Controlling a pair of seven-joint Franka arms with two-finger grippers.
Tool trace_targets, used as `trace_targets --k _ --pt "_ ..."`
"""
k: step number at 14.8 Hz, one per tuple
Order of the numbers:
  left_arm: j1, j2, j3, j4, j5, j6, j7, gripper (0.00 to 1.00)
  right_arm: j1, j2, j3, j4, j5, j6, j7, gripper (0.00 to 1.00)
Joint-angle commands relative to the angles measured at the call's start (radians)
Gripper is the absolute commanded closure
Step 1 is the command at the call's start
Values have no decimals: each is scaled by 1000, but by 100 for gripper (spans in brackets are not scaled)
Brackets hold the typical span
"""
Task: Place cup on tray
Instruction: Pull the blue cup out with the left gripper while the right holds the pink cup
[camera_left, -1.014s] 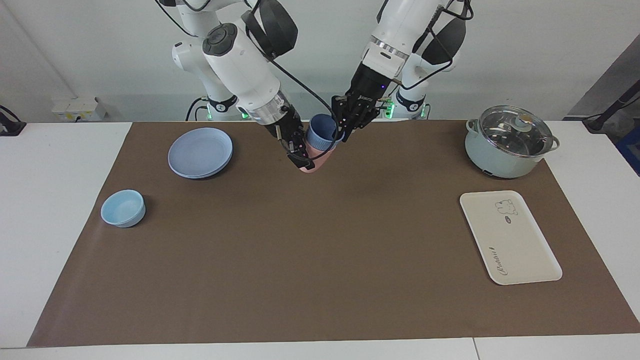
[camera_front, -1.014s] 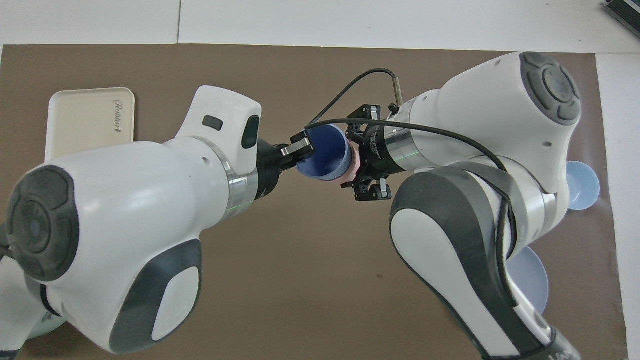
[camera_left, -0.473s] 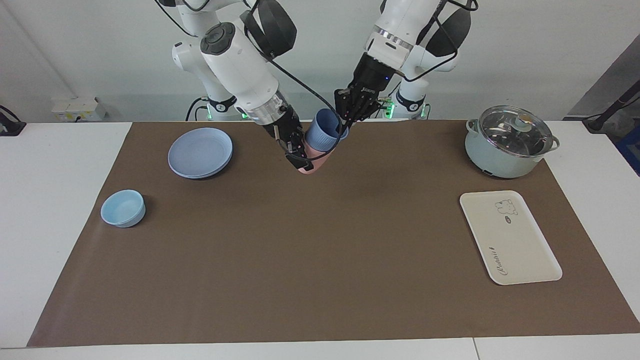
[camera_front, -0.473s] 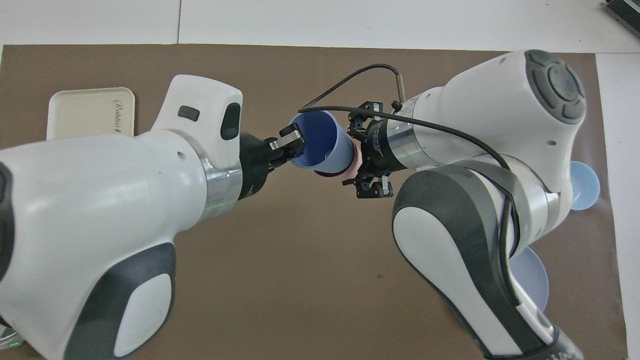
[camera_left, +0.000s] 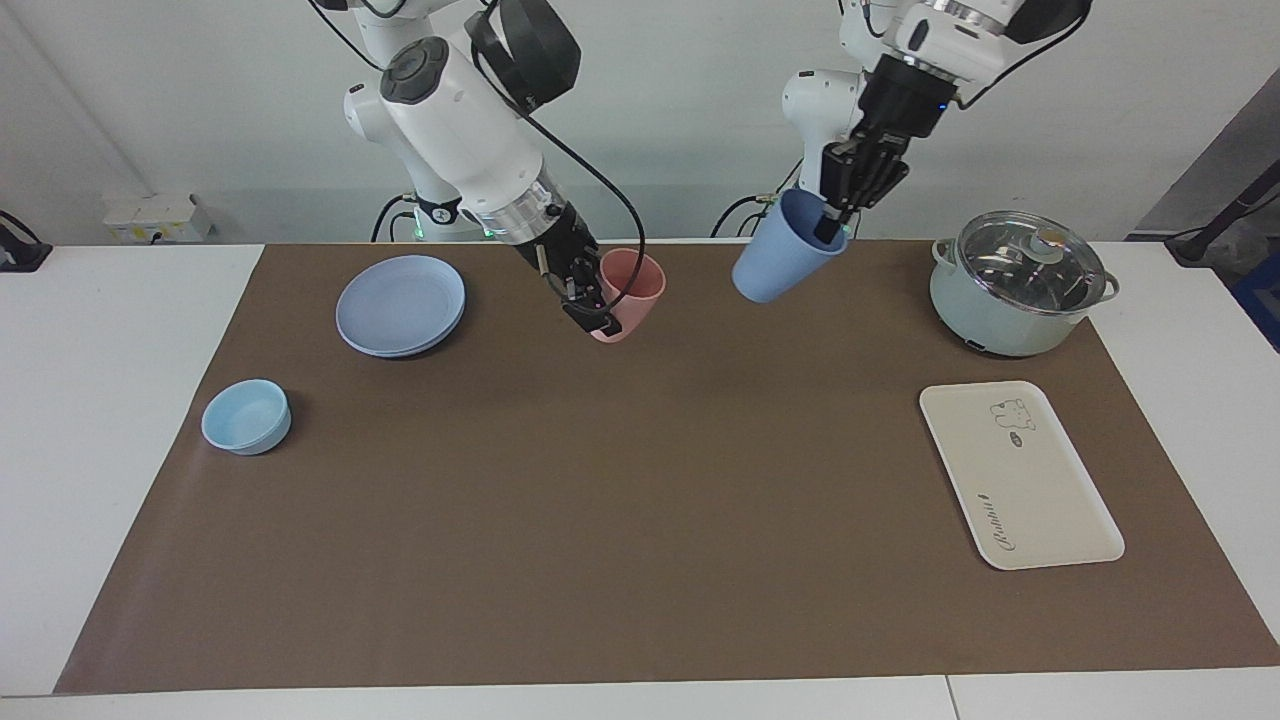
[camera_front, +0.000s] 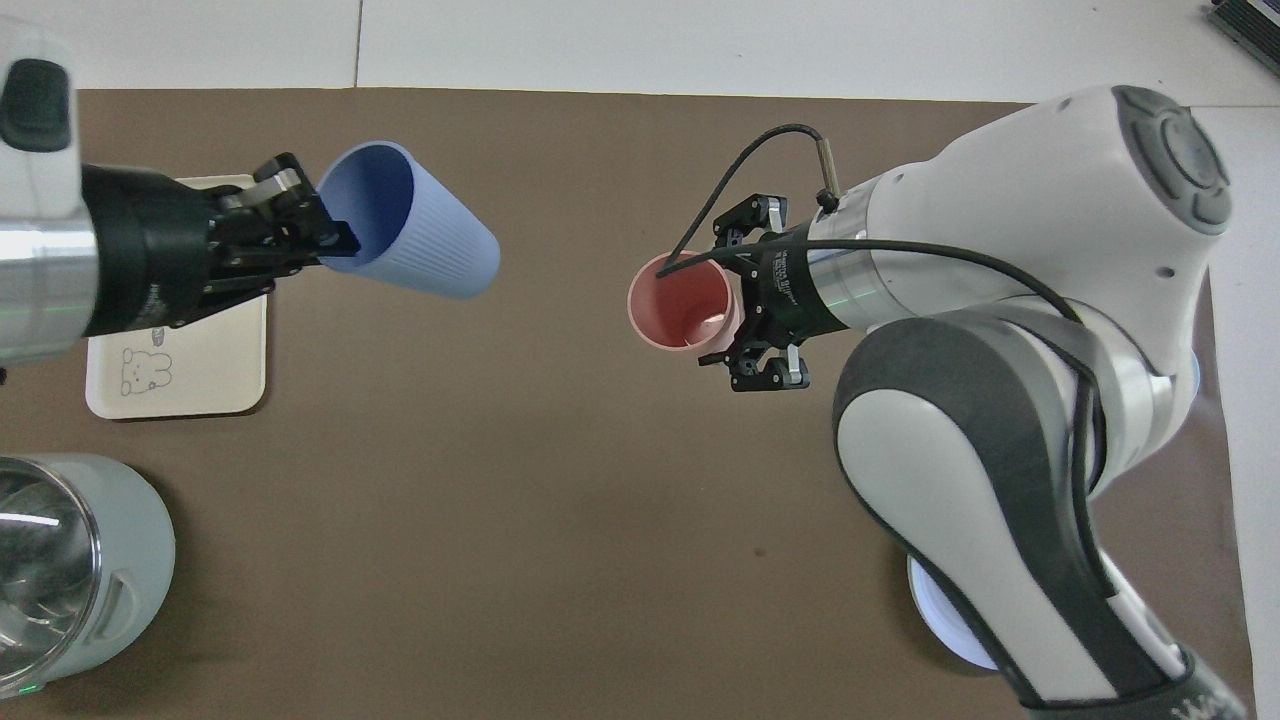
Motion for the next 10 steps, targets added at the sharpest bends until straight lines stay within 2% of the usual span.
trace_targets --k 1,3,7,8,10 --pt "137 -32 -5 -55 -4 -10 152 100 -129 -24 5 -86 113 -13 -208 100" --pt "246 -20 -4 -106 -4 1 323 100 -192 -10 5 -143 156 3 -320 100" --pt "418 3 -4 -313 -4 212 656 100 -310 61 5 -202 190 87 -457 100" --pt "453 29 -4 -353 -4 266 733 100 -332 94 5 -199 209 96 -497 100" --pt "519 101 -4 -382 -4 344 838 100 -352 141 2 -195 225 195 -543 100"
